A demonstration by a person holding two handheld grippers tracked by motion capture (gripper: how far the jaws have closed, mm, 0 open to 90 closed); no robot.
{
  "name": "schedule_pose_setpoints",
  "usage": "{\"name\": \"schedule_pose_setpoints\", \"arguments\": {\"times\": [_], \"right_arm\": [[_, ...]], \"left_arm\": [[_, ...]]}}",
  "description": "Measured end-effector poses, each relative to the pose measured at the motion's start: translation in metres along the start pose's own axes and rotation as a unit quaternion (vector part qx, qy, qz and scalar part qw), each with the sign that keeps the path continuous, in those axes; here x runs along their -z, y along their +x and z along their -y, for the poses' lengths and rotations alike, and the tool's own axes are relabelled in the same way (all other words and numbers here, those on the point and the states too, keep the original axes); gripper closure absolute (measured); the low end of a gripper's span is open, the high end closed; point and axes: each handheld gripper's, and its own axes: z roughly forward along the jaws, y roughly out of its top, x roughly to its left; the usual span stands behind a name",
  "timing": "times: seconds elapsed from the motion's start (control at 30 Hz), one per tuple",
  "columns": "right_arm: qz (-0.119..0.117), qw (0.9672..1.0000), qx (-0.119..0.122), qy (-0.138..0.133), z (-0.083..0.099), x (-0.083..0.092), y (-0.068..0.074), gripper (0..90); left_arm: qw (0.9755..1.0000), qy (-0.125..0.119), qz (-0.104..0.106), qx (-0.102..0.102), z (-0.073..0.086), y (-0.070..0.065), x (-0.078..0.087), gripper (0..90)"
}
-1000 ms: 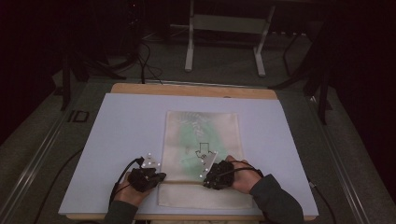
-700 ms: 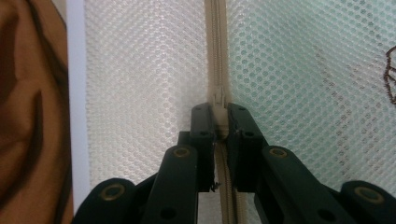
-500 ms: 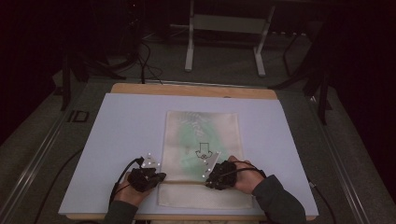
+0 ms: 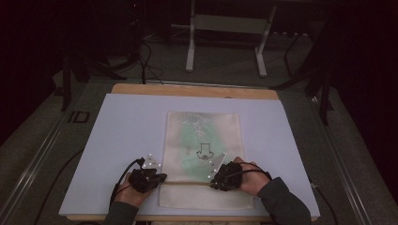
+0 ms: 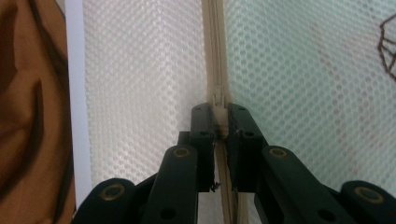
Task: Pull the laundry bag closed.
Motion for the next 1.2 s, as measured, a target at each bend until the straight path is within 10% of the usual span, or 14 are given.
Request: {"name": "schedule_pose_setpoints", "arguments": {"times": [1.2], "right_arm": [[0.010, 0.9998, -0.019, -0.006, 0.029, 0.013, -0.002, 82.4]], "left_arm": [[1.0000, 0.000, 0.000, 0.000, 0.000, 0.000, 0.000, 89.4]]}}
